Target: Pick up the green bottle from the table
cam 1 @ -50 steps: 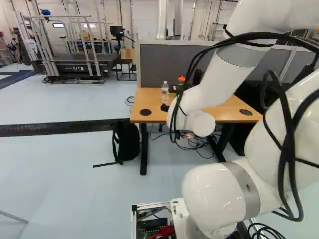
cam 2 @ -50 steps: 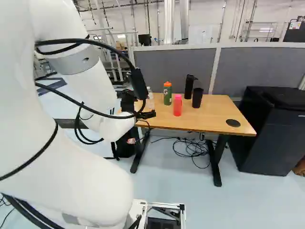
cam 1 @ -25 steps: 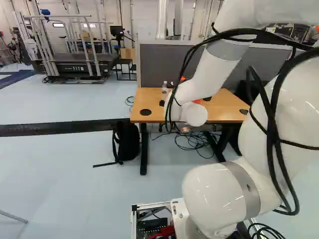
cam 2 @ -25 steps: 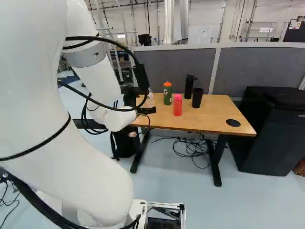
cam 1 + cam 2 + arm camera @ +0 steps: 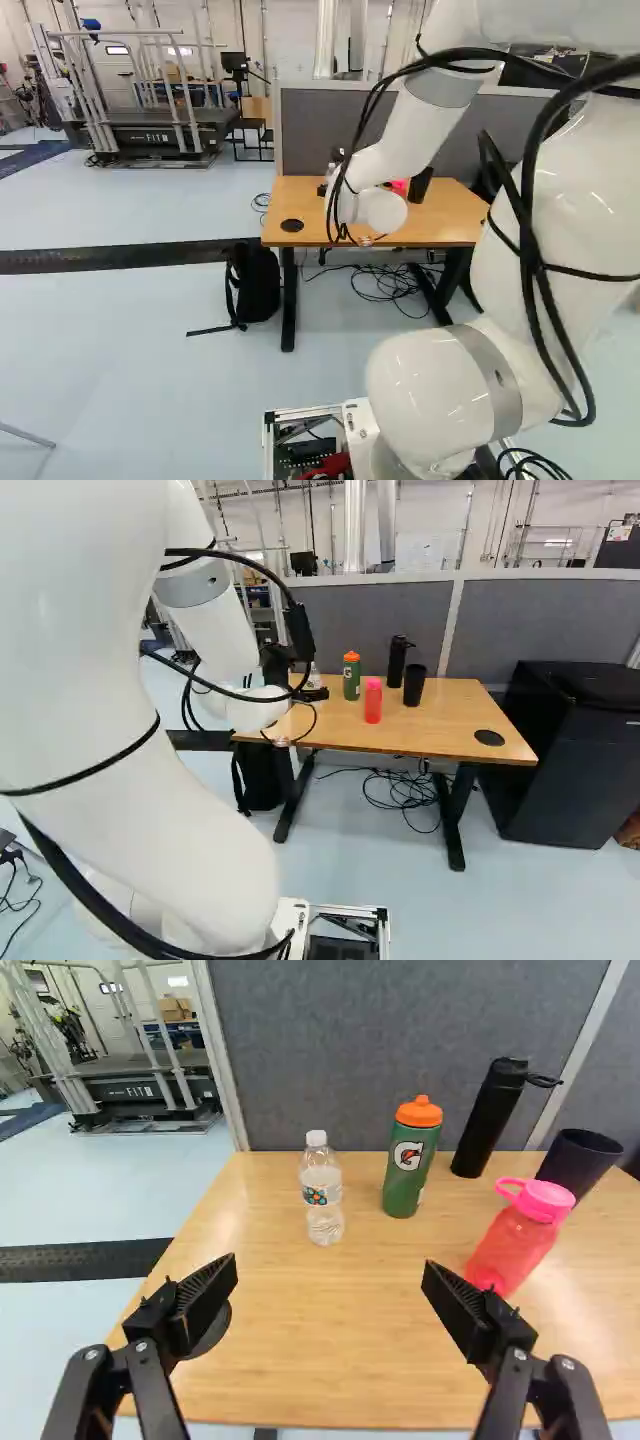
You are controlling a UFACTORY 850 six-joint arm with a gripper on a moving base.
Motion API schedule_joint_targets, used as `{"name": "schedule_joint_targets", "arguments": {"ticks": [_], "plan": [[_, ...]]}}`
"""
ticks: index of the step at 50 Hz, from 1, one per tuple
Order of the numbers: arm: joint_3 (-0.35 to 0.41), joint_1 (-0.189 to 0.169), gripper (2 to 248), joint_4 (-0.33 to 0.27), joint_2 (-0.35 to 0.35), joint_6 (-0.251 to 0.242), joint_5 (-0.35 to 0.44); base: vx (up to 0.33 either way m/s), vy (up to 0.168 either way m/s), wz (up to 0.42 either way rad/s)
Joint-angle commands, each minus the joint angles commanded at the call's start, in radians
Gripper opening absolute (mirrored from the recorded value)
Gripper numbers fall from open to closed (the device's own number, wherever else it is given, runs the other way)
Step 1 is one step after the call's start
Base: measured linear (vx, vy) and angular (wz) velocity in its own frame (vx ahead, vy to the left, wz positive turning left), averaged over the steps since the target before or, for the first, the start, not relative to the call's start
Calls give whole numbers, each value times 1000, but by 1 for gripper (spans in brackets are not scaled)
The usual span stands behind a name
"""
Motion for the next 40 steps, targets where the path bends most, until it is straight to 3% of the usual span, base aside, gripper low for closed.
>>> {"name": "schedule_joint_targets", "arguments": {"ticks": [40], "plan": [[-204,-53,247,54,-99,0,-118,0,0,0]]}}
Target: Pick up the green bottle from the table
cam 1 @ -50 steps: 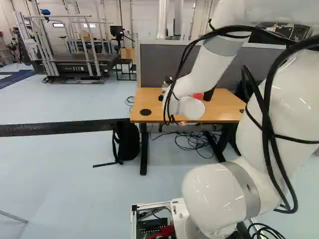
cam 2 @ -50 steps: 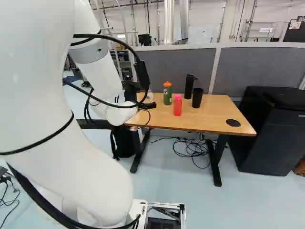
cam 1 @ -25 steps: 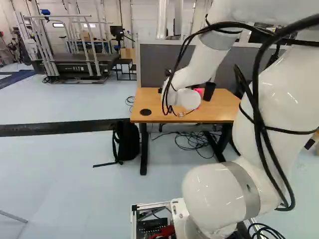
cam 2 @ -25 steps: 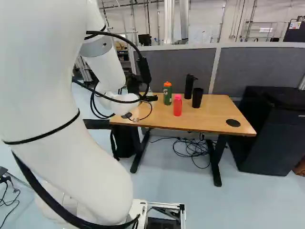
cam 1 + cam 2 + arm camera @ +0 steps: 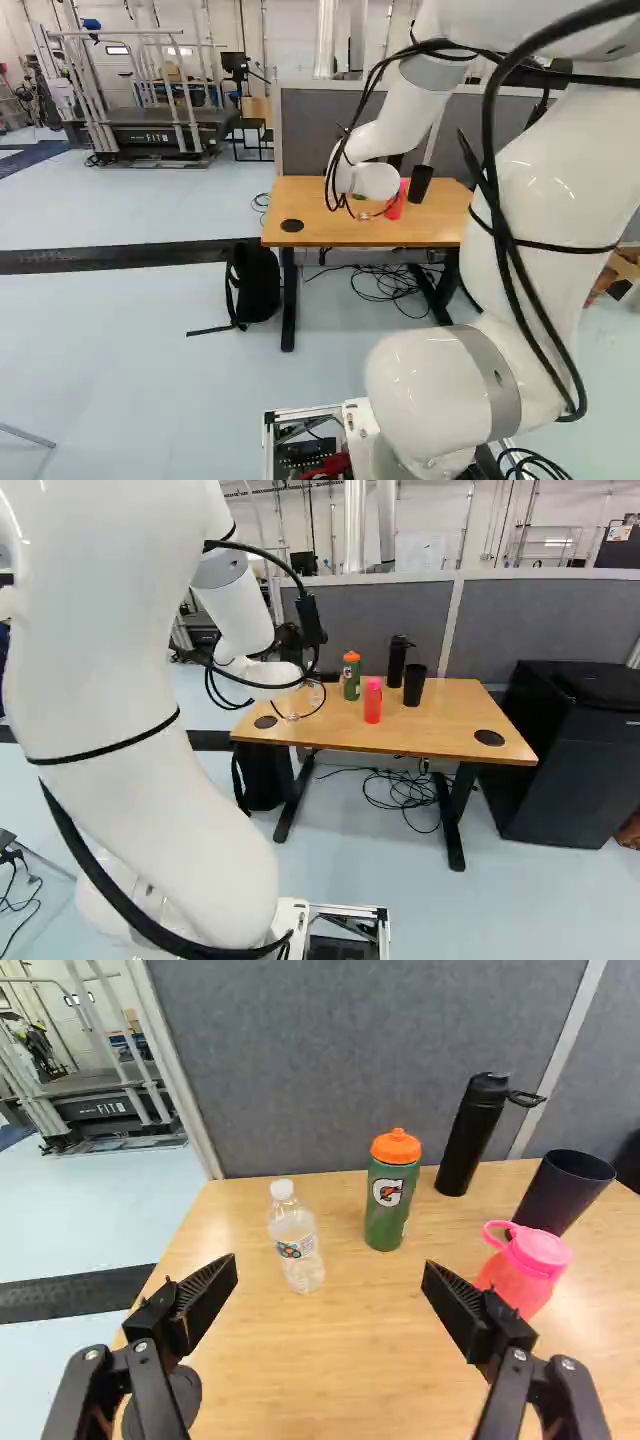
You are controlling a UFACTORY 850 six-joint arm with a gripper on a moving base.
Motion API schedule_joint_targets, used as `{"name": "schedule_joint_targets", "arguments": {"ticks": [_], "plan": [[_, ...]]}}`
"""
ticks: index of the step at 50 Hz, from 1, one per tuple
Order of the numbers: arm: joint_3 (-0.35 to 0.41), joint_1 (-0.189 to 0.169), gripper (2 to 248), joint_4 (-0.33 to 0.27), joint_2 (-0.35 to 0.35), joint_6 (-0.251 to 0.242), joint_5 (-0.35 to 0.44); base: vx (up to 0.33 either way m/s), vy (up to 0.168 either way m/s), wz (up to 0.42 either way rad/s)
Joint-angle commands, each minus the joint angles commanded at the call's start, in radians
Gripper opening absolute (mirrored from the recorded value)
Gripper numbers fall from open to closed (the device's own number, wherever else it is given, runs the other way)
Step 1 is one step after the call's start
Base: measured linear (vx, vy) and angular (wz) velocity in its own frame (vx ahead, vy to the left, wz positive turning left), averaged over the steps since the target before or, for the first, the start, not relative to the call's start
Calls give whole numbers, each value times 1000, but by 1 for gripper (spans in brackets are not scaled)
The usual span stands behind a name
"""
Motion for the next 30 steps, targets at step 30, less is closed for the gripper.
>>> {"name": "schedule_joint_targets", "arguments": {"ticks": [30], "plan": [[-148,-58,247,87,-69,0,-92,0,0,0]]}}
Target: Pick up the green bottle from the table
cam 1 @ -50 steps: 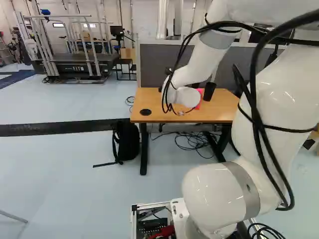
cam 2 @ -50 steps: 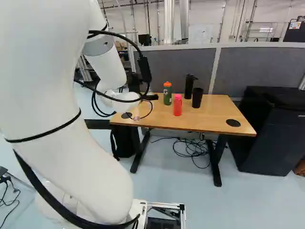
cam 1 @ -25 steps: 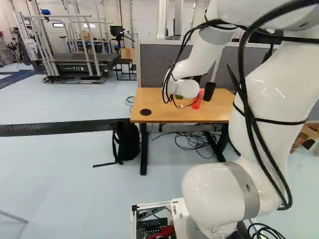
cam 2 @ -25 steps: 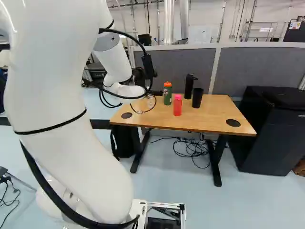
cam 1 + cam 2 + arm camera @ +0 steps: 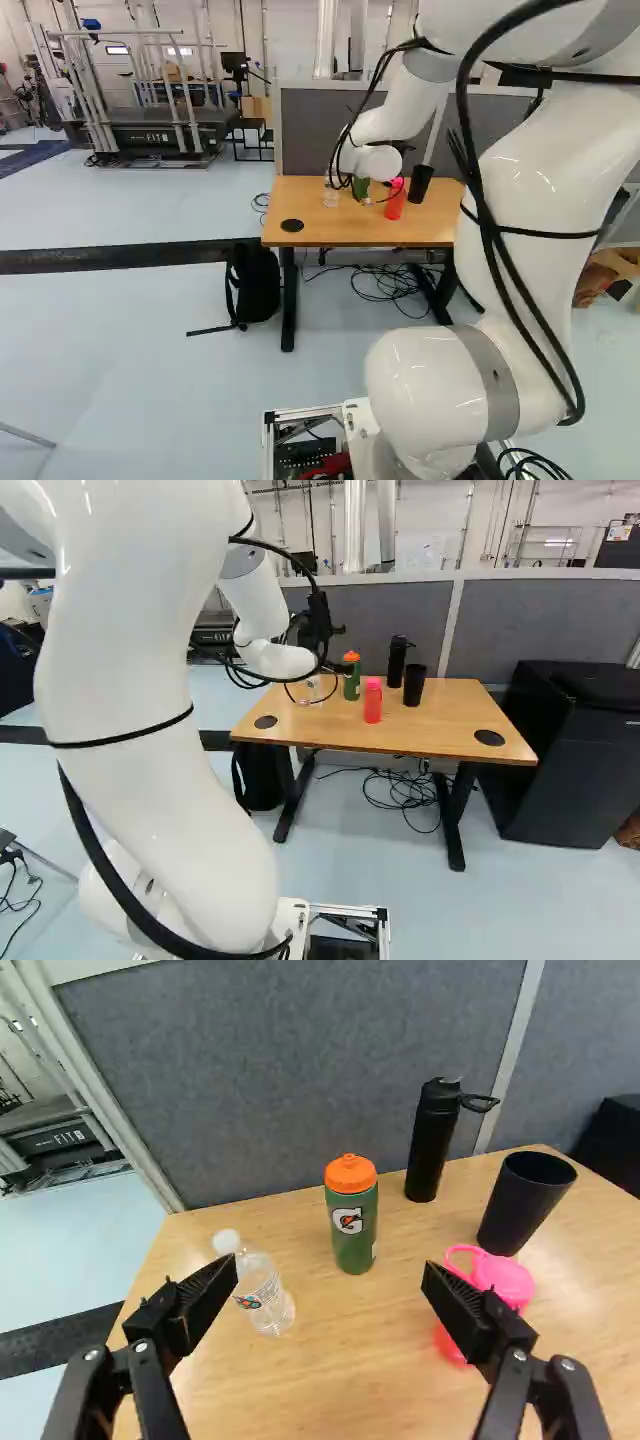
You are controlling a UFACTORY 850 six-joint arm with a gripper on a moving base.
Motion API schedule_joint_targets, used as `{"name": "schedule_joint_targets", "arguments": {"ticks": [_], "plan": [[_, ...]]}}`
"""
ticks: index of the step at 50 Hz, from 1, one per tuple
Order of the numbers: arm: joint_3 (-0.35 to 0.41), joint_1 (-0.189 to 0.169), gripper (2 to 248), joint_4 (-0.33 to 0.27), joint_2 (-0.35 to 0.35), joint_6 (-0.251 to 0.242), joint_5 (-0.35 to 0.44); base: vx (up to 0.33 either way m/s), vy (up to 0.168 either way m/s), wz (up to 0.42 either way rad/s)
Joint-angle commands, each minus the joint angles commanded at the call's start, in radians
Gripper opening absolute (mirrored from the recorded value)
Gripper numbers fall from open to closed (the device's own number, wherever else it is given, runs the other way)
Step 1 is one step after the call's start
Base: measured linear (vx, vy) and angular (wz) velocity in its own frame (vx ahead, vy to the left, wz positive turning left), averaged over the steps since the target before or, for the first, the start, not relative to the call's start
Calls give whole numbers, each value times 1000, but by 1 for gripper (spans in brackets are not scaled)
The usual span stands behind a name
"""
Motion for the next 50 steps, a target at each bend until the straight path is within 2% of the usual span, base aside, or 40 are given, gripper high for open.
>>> {"name": "schedule_joint_targets", "arguments": {"ticks": [21,50], "plan": [[-116,-32,247,36,-61,0,-70,0,0,0],[-284,-63,247,71,-199,0,-203,0,0,0]]}}
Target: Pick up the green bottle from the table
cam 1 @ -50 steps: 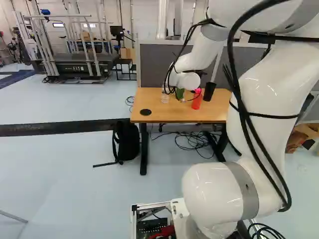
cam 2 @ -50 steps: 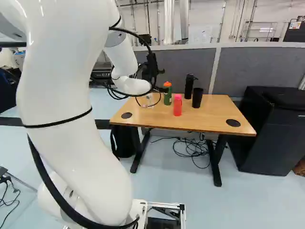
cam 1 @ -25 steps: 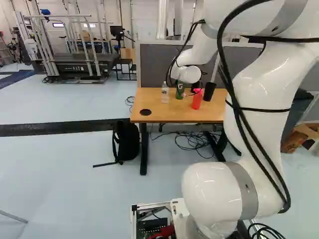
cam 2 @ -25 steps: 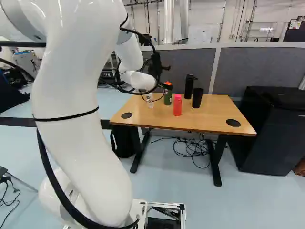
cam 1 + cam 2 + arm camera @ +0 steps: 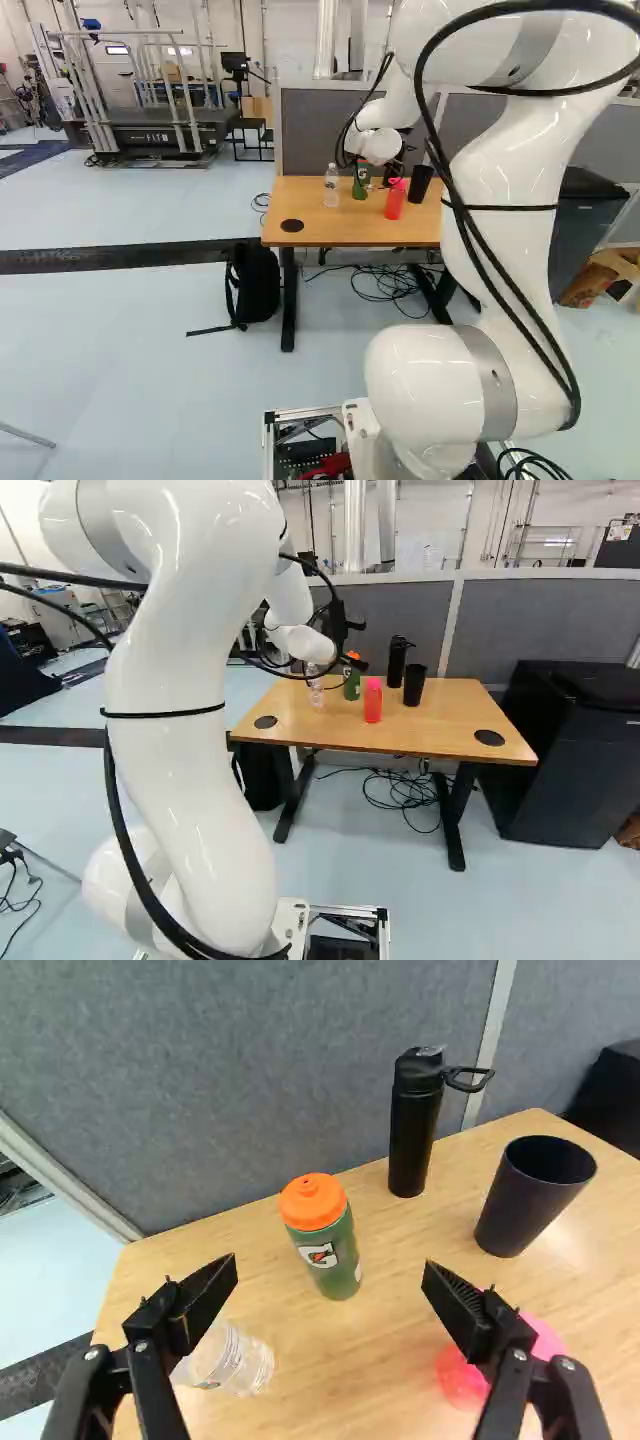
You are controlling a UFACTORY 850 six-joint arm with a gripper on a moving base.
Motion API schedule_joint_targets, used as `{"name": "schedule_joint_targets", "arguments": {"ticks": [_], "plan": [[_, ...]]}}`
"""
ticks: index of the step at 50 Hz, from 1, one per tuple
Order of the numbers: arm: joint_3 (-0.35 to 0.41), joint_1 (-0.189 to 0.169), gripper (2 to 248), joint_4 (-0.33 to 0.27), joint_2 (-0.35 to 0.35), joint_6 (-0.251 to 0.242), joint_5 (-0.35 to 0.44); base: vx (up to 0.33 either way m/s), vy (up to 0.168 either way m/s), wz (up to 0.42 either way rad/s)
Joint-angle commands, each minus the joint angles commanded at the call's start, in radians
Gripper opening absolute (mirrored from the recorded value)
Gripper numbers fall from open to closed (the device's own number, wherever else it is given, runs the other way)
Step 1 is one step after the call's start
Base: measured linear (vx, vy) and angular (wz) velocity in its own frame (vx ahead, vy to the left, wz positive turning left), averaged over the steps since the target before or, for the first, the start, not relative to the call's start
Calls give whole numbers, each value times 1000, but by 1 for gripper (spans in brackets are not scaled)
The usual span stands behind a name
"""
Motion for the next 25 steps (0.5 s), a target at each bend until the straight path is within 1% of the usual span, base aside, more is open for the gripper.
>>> {"name": "schedule_joint_targets", "arguments": {"ticks": [13,25], "plan": [[-76,0,247,1,-61,0,-38,0,0,0],[-146,4,247,1,-116,0,-44,0,0,0]]}}
